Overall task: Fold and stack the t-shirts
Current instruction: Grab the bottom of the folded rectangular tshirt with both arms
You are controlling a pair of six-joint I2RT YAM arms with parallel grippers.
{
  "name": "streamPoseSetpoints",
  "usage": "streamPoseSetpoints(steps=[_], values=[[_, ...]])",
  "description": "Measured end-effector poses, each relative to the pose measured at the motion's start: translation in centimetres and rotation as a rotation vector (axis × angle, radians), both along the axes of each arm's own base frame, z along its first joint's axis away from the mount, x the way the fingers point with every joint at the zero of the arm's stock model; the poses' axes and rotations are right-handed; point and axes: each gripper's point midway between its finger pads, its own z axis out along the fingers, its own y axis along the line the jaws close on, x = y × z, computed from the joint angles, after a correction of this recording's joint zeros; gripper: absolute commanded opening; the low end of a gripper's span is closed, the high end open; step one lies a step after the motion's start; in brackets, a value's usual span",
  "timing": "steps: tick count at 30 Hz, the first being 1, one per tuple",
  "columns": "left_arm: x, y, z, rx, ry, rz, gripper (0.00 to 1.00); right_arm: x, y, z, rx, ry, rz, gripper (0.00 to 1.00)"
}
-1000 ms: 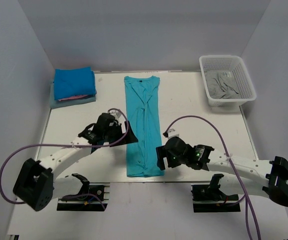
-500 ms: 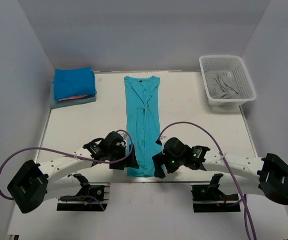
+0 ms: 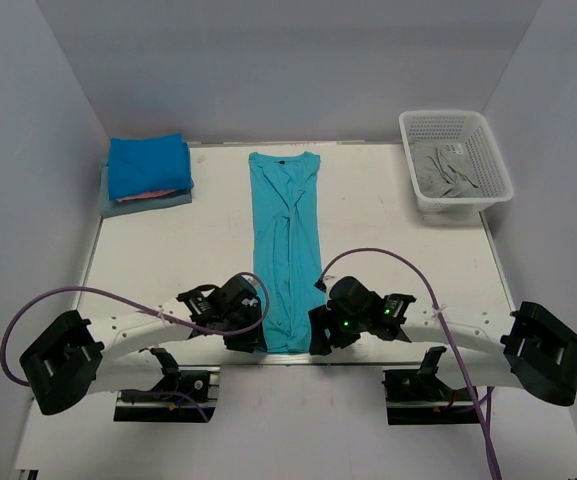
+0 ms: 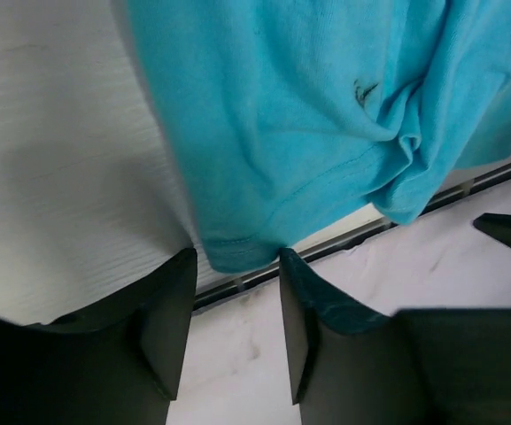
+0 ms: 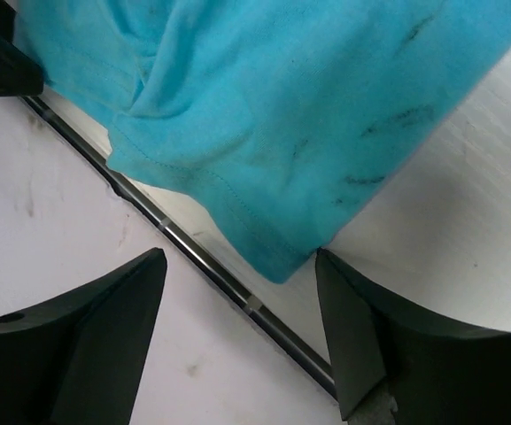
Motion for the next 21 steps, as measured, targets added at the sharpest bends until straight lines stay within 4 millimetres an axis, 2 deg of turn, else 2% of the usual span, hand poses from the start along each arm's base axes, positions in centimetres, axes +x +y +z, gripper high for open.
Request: streamPoseSetpoints(steps=[1, 2, 5, 6, 8, 9, 11, 12, 13, 15, 21], values=[[0.0, -0.1, -0.1, 0.002, 0.002, 0.002, 0.46, -0.1, 0.1, -0.1, 0.002, 0.006, 0.000, 0.67], [0.1, -0.2, -0.2, 0.003, 0.003, 0.003, 0.42, -0.1, 0.1, -0.2, 0.006, 0.014, 0.000, 0.59], [0.2, -0.6, -0.4, -0.001, 0.000, 0.003, 0.35, -0.4, 0.1, -0.5, 0.008, 0.031, -0.008, 0.53], [0.2, -0.8, -0.5, -0.005, 0.001, 0.002, 0.35, -0.3, 0.1, -0.5, 0.011, 0.034, -0.013, 0.47], [0.4, -1.1, -0.6, -0.011, -0.002, 0.003, 0.21, -0.4, 0.0, -0.8, 0.006, 0.043, -0.022, 0.40], [0.5, -1.2, -0.7, -0.010, -0.001, 0.004, 0.17, -0.4, 0.0, -0.9, 0.007, 0.049, -0.026, 0.31], [0.5, -1.4, -0.7, -0.013, 0.000, 0.005, 0.03, -0.4, -0.1, -1.1, 0.003, 0.056, -0.036, 0.22], [0.5, -1.4, -0.7, -0.014, 0.000, 0.008, 0.00, -0.4, -0.2, -1.2, -0.002, 0.060, -0.041, 0.19], [0.6, -1.4, -0.6, -0.016, -0.002, 0.007, 0.00, -0.4, -0.2, -1.3, -0.004, 0.061, -0.049, 0.10], [0.6, -1.5, -0.6, -0.015, -0.004, 0.008, 0.00, -0.2, -0.2, -1.4, -0.009, 0.056, -0.062, 0.01], [0.8, -0.6, -0.5, 0.025, -0.029, 0.030, 0.00, 0.8, -0.6, -0.8, -0.013, 0.007, -0.105, 0.00]])
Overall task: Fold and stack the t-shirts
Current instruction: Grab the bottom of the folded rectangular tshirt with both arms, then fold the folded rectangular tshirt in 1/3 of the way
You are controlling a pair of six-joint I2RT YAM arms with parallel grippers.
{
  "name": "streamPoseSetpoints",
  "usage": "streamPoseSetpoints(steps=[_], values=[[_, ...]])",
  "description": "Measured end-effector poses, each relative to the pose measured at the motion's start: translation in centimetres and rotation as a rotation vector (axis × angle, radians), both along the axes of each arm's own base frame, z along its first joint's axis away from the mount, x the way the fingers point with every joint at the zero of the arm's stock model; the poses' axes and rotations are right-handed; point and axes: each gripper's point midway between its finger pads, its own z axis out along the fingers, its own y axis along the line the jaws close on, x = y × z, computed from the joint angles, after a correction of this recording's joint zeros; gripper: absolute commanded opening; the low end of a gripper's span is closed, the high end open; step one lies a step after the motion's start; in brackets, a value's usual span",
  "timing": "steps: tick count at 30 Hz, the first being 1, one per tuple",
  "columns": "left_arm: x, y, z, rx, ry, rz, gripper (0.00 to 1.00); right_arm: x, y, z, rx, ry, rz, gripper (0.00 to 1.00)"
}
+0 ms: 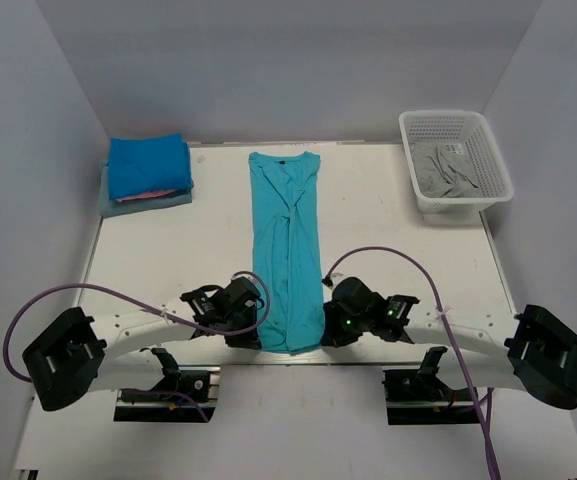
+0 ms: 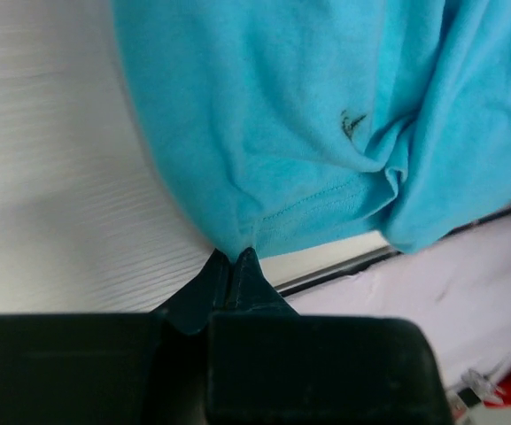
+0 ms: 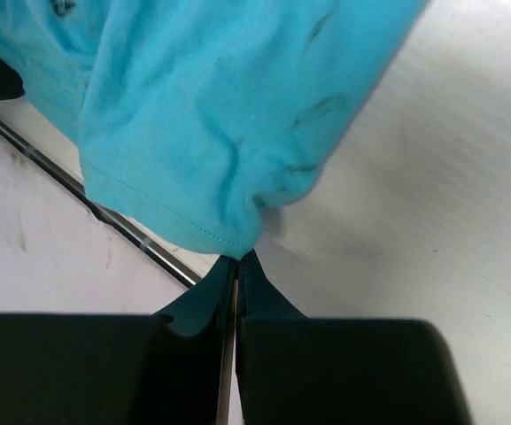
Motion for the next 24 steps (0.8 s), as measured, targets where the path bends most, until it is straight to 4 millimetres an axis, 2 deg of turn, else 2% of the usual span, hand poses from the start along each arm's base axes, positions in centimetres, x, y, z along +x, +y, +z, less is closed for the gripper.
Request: streamPoseSetpoints(steps=[5, 9, 18, 24], values=[[1.0, 1.4, 0.7, 0.067, -0.049, 0.058, 0.00, 2.3, 0.5, 2.0, -0.009, -0.078, -0.059, 0.00], [3.7, 1.3, 2.5, 0.089, -0.139, 0.134, 0.00, 5.1, 1.5, 3.7, -0.012, -0.139, -0.129, 0.00], [10.0, -0.3, 6.1, 0.151, -0.295, 0.256, 0.00, 11.0, 2.1, 5.2, -0.060, -0.241, -0.243, 0.00], [14.7, 0.1, 9.2, 0.184, -0.409, 0.361, 0.00, 16.1, 2.3, 9.2, -0.048, -0.378, -0.325, 0.00]])
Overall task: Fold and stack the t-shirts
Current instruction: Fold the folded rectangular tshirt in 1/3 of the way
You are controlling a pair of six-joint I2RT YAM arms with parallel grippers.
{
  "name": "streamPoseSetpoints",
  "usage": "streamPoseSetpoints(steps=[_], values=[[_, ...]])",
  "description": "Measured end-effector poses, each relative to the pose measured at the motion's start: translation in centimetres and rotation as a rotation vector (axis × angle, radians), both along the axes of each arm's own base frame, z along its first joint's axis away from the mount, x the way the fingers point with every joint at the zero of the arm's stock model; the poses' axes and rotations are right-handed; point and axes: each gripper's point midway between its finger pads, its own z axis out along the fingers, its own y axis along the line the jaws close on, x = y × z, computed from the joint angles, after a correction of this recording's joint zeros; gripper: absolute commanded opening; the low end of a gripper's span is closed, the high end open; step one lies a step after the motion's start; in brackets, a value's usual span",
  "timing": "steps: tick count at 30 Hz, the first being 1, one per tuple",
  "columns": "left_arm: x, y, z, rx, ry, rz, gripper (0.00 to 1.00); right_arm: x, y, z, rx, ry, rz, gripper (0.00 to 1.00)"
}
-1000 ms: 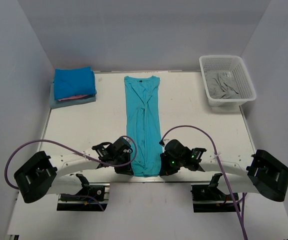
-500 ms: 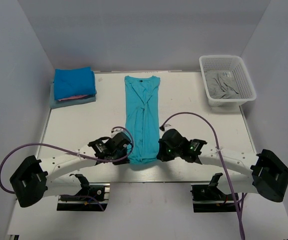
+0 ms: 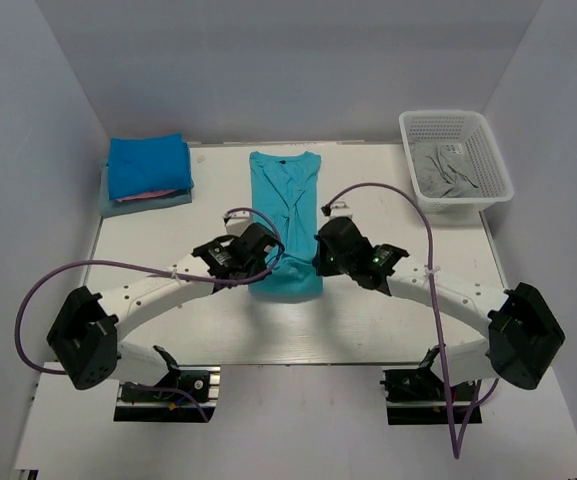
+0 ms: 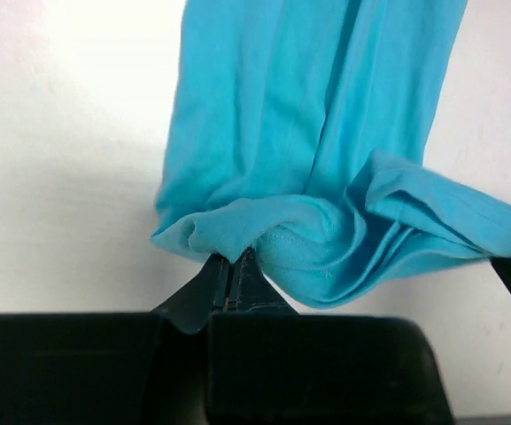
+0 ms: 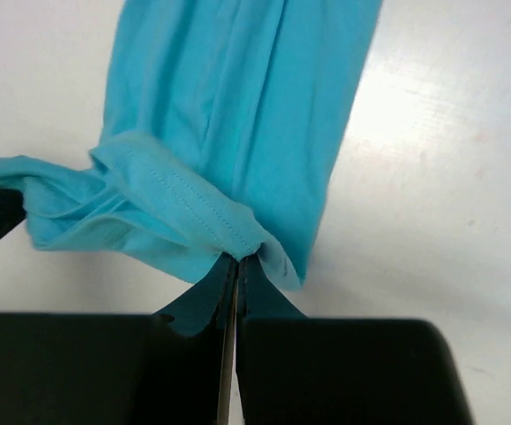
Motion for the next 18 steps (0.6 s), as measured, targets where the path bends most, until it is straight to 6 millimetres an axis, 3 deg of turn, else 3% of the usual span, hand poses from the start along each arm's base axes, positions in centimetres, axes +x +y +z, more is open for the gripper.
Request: streamPoseSetpoints(steps=[7, 18], values=[[5.1, 0.1, 1.7, 0.052, -0.071, 0.065, 0.00, 4.7, 0.4, 2.7, -0.018, -0.082, -0.061, 0.00], [12.9, 1.4, 1.5, 0.113, -0.101, 0.112, 0.00, 10.5, 0.7, 2.4, -0.064, -0.101, -0.092, 0.00]])
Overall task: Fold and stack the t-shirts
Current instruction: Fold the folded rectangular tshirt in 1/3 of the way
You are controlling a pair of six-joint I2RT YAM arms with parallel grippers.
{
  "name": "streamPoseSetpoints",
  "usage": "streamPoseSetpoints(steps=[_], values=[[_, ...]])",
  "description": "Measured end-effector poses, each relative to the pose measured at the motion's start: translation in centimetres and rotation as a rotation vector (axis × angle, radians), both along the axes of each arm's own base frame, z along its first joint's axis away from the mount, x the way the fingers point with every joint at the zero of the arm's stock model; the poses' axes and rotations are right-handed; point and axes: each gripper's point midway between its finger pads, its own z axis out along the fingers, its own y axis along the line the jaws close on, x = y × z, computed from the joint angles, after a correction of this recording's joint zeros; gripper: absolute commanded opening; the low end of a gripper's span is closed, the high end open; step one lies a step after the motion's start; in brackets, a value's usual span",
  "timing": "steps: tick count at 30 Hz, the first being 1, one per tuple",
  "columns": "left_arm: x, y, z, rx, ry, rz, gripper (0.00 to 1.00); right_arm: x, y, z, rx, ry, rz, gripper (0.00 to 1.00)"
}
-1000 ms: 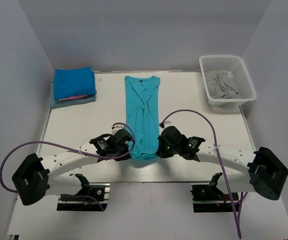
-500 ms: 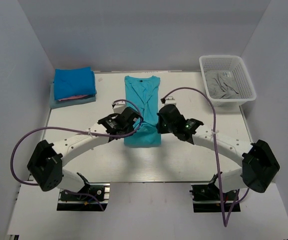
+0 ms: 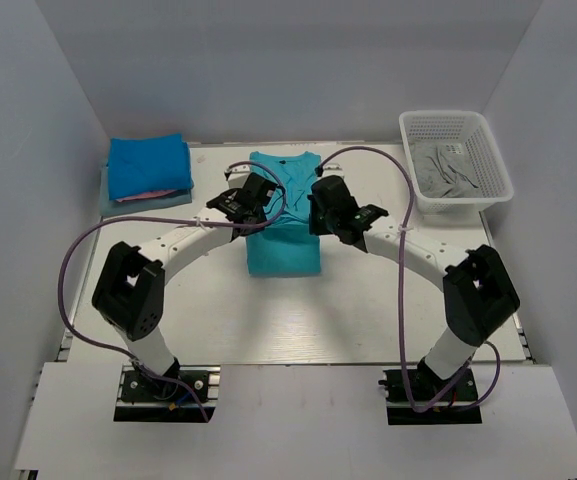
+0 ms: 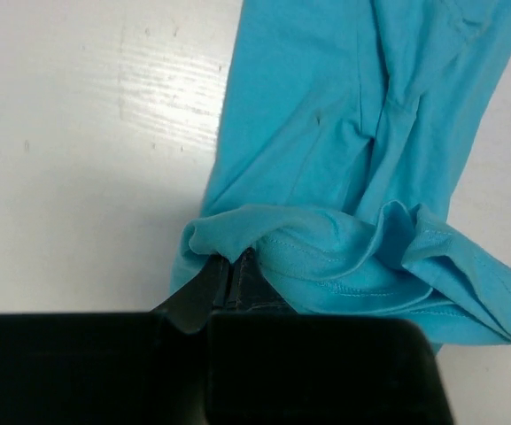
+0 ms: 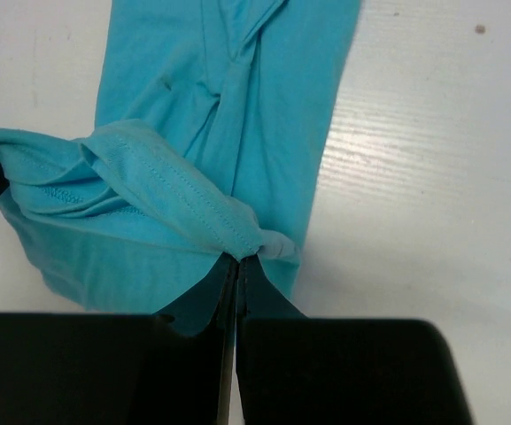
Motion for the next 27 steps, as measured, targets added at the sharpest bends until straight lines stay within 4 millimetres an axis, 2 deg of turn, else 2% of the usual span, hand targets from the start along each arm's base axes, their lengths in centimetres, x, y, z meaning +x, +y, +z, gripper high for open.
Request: streamPoseSetpoints(steps=[5, 9, 17, 23, 25, 27], values=[[2.4, 0.5, -1.1, 0.016, 0.005, 0.007, 0.00, 2.4, 0.2, -1.4, -0.016, 0.014, -0.002, 0.00], [3.4, 0.6, -2.2, 0.019, 0.015, -0.019, 0.00, 4.1, 0.1, -2.6, -0.022, 0.037, -0.009, 0.00], [5.1, -0.3, -4.4, 0.011, 0.046, -0.077, 0.00, 6.2, 0.3, -2.9, 0.001, 0.052, -0.011, 0.00], [6.1, -0.7, -6.0, 0.018, 0.070, -0.092, 0.01, 7.2, 0.5, -4.0, 0.006, 0.081, -0.008, 0.00], [6.5, -0.7, -6.5, 0.020, 0.081, -0.083, 0.07, 8.0, 0.8, -4.8, 0.006, 0.096, -0.014, 0.00], [7.1, -0.6, -6.8, 0.023, 0.089, -0.074, 0.33, 8.4, 0.7, -5.6, 0.003, 0.114, -0.025, 0.14]])
